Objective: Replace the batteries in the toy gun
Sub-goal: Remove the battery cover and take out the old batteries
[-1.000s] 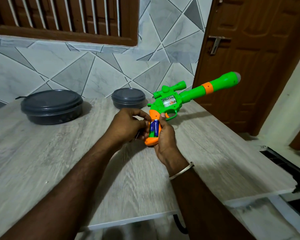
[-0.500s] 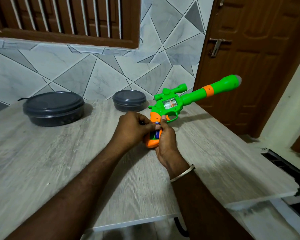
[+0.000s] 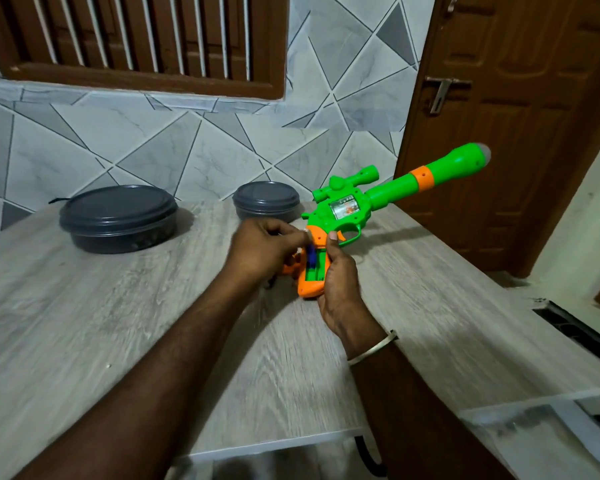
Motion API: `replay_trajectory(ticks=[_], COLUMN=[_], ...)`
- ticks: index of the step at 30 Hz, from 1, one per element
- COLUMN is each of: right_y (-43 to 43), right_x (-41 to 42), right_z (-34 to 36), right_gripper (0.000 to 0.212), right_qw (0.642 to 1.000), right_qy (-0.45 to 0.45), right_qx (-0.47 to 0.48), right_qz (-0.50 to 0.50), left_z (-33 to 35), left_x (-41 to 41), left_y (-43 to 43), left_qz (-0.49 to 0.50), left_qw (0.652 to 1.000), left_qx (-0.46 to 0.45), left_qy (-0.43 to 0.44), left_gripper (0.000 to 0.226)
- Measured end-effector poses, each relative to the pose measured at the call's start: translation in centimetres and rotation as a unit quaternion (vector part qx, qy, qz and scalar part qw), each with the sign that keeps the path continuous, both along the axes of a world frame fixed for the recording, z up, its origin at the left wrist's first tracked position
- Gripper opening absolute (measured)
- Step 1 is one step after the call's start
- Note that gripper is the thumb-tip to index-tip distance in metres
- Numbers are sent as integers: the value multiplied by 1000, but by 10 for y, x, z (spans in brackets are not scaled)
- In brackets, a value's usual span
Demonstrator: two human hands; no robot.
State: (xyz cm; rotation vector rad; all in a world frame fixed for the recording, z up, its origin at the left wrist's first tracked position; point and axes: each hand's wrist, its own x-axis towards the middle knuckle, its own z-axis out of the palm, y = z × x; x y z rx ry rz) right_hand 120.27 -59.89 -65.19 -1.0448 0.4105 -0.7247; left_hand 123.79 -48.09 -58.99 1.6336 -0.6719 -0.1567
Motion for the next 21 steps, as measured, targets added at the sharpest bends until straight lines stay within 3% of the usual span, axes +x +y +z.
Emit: replay_trajectory(ticks=[4,8,10,21], right_y=[-4,0,2,7], right_x=[-4,-6,-8,-13], right_z=[1,5,6,12], right_gripper=[56,55,55,58], right_qw=[999,999,999,998], right_qy=[9,11,8,13], right_qx=[22,22,23,38], right_qz=[37,44,48,49], left_z=[12,5,1,-9], left_x=[30,56,60,52], left_y=[26,42,41,24], left_qz=[85,92,76,62], left_qw=[994,963,948,933], left_qx=[39,249,306,351], left_qy=[-47,-57,-37,-53], left_gripper=[11,16,19,31])
